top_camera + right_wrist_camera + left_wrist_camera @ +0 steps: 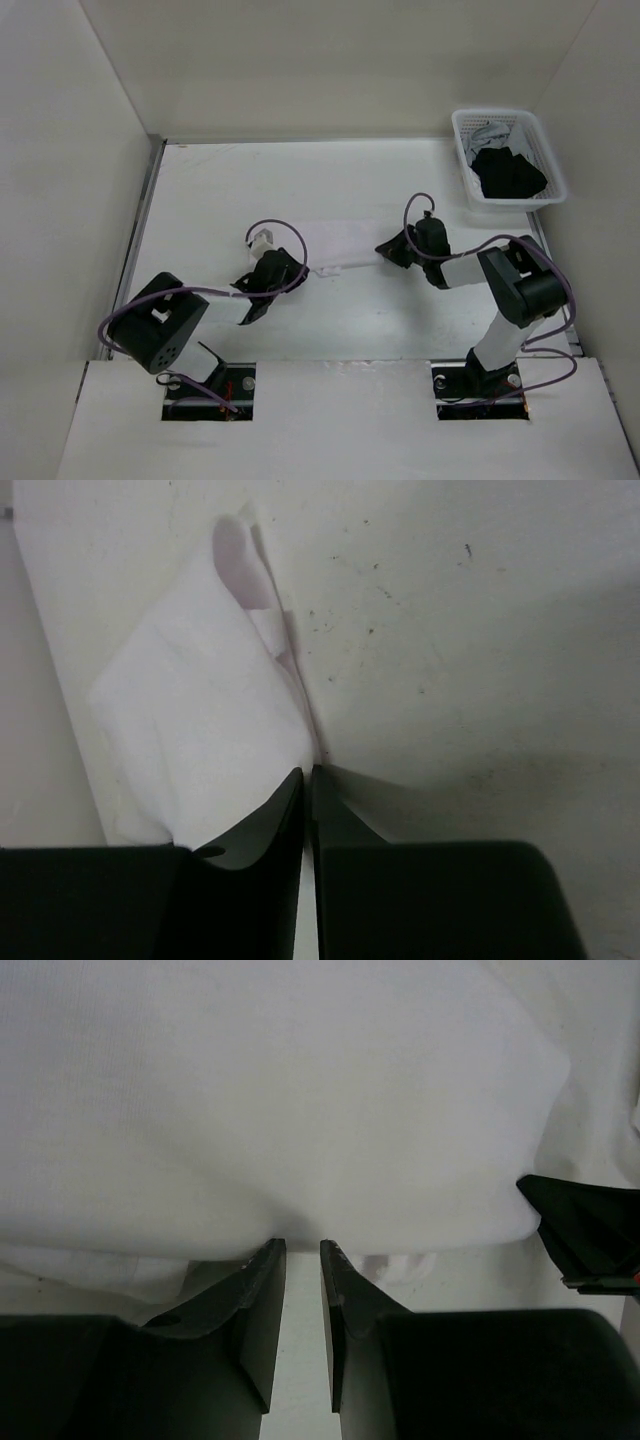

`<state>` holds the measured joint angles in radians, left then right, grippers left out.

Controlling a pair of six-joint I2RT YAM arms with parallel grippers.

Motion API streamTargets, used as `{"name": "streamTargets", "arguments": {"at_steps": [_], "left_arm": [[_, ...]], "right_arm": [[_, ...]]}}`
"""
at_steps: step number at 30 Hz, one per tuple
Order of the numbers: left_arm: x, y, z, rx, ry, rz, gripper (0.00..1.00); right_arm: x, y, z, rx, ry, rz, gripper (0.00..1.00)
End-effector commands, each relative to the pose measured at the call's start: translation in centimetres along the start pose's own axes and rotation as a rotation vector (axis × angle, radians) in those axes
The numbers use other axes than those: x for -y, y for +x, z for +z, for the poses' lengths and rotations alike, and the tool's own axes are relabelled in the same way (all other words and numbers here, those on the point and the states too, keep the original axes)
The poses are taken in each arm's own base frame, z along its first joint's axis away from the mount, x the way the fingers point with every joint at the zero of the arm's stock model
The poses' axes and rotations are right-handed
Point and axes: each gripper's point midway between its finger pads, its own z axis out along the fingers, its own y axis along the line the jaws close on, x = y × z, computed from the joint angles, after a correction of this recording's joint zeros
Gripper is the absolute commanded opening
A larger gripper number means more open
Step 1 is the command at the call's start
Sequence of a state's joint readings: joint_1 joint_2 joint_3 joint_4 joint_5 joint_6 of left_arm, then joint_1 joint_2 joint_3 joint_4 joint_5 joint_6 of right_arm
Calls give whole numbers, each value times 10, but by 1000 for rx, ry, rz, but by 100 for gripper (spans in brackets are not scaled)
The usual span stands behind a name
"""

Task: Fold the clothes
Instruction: Fold the tank top

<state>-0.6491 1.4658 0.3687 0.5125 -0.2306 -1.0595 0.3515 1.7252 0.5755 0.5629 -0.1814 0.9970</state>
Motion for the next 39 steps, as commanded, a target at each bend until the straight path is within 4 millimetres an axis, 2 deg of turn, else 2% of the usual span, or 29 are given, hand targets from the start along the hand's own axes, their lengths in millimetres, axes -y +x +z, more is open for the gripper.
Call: {"name": "streamTargets", "arguments": {"at_steps": [1, 7, 11, 14, 18, 22, 24, 30, 36, 39], "left_arm": [[10, -2, -11, 12, 64, -52, 19], [9, -28, -38, 90, 105, -105, 20], [15, -44, -57, 130, 126, -110, 20], [13, -60, -69, 179, 122, -112, 21], [4, -78, -78, 228, 104, -120, 22], [-5, -86, -85, 249, 98, -137, 22], [-7, -91, -89, 263, 102, -147, 22], [-14, -110, -102, 317, 108, -170, 23], [-21, -131, -119, 389, 104, -191, 24], [-27, -140, -124, 421, 91, -199, 25]], "right_arm": [[-13, -20, -9, 95, -53, 1, 8], [-17, -29, -29, 147, -40, -67, 5], [-29, -40, -46, 202, -41, -132, 4], [-56, -40, -58, 224, -42, -237, 4], [-108, -28, -67, 231, -50, -418, 5], [-155, 3, -55, 171, -62, -582, 6], [-172, 20, -44, 135, -65, -636, 6], [-222, 87, -2, 6, -75, -817, 7], [-242, 147, 34, -111, -69, -904, 9], [-251, 169, 42, -137, -79, -883, 20]]}}
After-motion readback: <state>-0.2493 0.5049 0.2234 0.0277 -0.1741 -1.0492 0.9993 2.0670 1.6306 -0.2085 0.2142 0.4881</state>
